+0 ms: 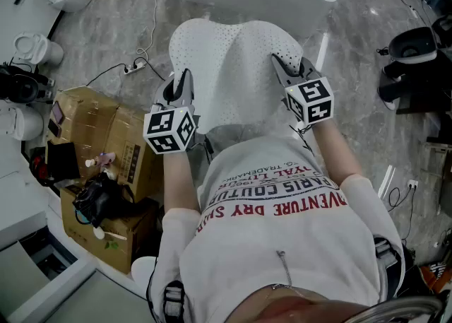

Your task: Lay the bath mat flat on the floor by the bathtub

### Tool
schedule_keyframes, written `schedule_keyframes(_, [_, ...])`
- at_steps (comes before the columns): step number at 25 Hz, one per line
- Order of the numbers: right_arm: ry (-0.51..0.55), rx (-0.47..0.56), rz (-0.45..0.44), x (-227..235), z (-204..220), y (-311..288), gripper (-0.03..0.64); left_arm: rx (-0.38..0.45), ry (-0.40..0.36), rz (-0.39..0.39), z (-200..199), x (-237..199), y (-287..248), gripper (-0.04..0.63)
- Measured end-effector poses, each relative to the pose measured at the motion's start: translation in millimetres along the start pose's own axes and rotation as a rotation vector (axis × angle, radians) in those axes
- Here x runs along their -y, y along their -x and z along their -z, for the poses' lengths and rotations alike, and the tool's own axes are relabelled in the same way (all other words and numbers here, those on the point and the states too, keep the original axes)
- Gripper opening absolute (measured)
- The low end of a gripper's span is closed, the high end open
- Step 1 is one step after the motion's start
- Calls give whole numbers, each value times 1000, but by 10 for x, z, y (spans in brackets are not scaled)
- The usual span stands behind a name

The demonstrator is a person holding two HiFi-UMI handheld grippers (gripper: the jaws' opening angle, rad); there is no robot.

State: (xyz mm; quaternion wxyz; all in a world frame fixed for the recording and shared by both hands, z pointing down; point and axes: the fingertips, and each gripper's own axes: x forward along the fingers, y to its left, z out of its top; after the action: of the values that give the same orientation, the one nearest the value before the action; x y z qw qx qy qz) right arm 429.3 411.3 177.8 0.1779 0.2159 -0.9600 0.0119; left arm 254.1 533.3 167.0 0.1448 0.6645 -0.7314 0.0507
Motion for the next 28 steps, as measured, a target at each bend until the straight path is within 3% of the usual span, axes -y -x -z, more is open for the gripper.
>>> schedule_keyframes(12, [-19,-14,1,-41,9,-85,18,-2,22,3,-4,-108,-31,16])
schedule_keyframes(18, [-78,-49,-5,-32,104,-206,18,-15,56,-4,72,-194,-52,16])
schedule_keyframes(28, [-93,-111,-108,80,224,-1001,18,-67,111,-92,257,-700,-383,17])
